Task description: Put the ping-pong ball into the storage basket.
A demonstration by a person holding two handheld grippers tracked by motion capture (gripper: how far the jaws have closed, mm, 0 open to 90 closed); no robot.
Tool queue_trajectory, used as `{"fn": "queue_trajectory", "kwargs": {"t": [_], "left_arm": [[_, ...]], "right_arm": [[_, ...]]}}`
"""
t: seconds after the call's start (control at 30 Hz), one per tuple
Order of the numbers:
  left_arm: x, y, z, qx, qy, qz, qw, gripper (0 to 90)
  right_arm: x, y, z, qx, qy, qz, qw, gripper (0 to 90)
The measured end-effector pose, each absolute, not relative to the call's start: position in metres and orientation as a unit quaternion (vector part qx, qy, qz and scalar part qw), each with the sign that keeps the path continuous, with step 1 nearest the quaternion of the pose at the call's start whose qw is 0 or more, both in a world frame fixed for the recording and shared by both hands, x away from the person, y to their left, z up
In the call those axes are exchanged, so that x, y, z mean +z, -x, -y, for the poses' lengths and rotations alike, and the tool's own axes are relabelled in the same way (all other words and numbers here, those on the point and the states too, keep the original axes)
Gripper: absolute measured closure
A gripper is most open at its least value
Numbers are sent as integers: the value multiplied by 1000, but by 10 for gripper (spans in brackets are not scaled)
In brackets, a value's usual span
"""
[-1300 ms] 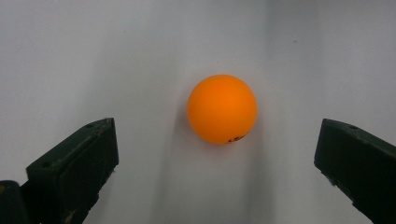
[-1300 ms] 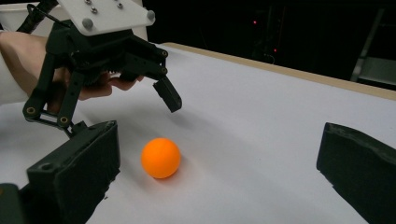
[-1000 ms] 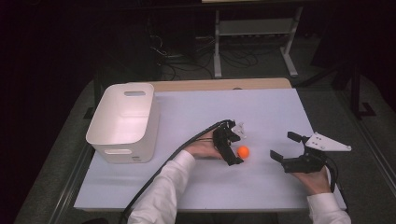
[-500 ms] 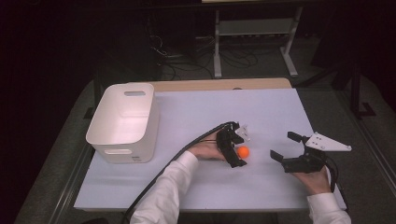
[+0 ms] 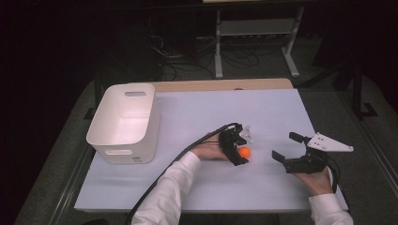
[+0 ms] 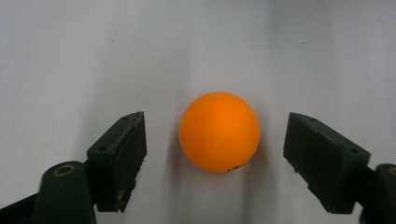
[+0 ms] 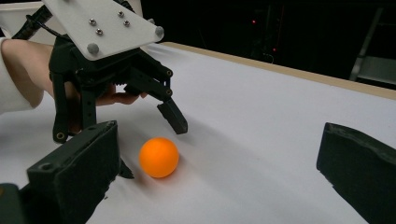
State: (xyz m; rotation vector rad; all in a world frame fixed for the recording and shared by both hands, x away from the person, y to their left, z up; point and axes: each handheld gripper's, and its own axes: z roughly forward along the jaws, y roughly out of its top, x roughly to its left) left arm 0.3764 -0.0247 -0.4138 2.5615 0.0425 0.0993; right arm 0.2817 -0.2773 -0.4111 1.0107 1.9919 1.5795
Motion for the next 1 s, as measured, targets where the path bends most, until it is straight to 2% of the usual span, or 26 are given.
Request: {"fn": "queue_trajectory", "kwargs": {"t": [0.13, 0.43, 0.47, 0.67, 1.0], "left_arm": [[-414, -375, 25, 46, -958, -15, 282, 297], [-415, -374, 26, 40, -960, -11, 276, 384], [-415, -375, 26, 43, -961, -8, 275, 428], [-416, -375, 27, 39, -960, -12, 278, 489], [-412, -377, 25, 37, -961, -7, 273, 502]], "right_arm": [[-411, -282, 277, 566, -360, -713, 203, 0], [-411, -282, 278, 567, -359, -713, 204, 0], [-411, -282, 278, 567, -359, -713, 202, 0], [-411, -282, 278, 568, -359, -712, 203, 0], [-411, -282, 278, 567, -360, -713, 201, 0]]}}
